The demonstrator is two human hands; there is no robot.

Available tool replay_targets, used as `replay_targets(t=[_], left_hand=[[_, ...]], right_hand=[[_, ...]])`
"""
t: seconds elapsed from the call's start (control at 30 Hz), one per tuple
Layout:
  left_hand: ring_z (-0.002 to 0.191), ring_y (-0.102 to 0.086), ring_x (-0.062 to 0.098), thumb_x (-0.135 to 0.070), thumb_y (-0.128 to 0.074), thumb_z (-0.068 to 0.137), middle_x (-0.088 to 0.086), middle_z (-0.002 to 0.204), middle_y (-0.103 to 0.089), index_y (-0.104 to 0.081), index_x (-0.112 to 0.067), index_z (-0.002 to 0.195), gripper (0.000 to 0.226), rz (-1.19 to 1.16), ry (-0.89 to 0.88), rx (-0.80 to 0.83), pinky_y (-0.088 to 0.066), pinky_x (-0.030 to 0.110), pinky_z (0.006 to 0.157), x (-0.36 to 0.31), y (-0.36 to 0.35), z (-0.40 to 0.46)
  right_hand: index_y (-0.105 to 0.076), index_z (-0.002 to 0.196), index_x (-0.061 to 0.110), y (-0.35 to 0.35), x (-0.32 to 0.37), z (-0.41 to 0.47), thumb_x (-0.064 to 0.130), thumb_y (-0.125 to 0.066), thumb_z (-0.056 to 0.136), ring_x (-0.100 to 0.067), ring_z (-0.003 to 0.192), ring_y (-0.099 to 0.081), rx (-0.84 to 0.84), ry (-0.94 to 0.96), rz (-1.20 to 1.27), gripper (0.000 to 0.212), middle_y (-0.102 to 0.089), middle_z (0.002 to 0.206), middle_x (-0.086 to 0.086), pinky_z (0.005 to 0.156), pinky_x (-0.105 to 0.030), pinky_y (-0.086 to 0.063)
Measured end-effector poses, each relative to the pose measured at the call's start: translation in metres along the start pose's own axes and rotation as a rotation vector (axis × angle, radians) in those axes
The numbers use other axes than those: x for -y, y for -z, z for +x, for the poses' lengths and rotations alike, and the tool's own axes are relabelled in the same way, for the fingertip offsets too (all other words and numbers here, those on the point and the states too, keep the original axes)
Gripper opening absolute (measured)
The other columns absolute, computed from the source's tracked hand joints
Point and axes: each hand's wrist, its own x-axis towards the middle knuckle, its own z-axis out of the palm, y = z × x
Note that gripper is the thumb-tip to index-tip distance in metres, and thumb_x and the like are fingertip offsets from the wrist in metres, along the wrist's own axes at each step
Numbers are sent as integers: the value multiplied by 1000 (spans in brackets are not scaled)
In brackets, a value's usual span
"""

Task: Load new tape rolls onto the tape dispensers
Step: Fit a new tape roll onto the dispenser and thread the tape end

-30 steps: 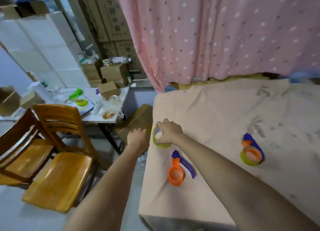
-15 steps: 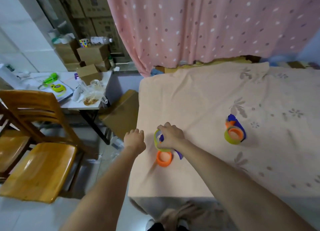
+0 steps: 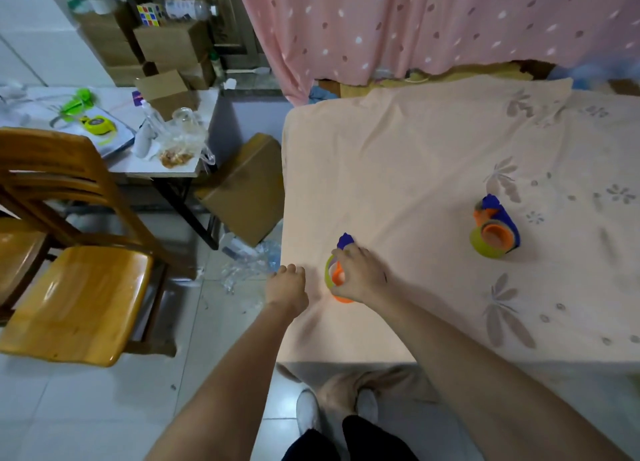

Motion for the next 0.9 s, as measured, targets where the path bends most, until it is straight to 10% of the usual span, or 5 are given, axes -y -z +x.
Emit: replay_targets(t=[0.9], left_hand=[[120, -47, 29, -17, -50, 84, 9, 127, -53, -47, -9, 127, 44, -34, -70, 0, -38, 37, 98, -13, -10, 36]], right_hand=[[-38, 141, 29, -30, -10, 7, 36, -75, 70, -29, 118, -46, 51, -92, -7, 81, -36, 143, 0, 81, -35, -48]])
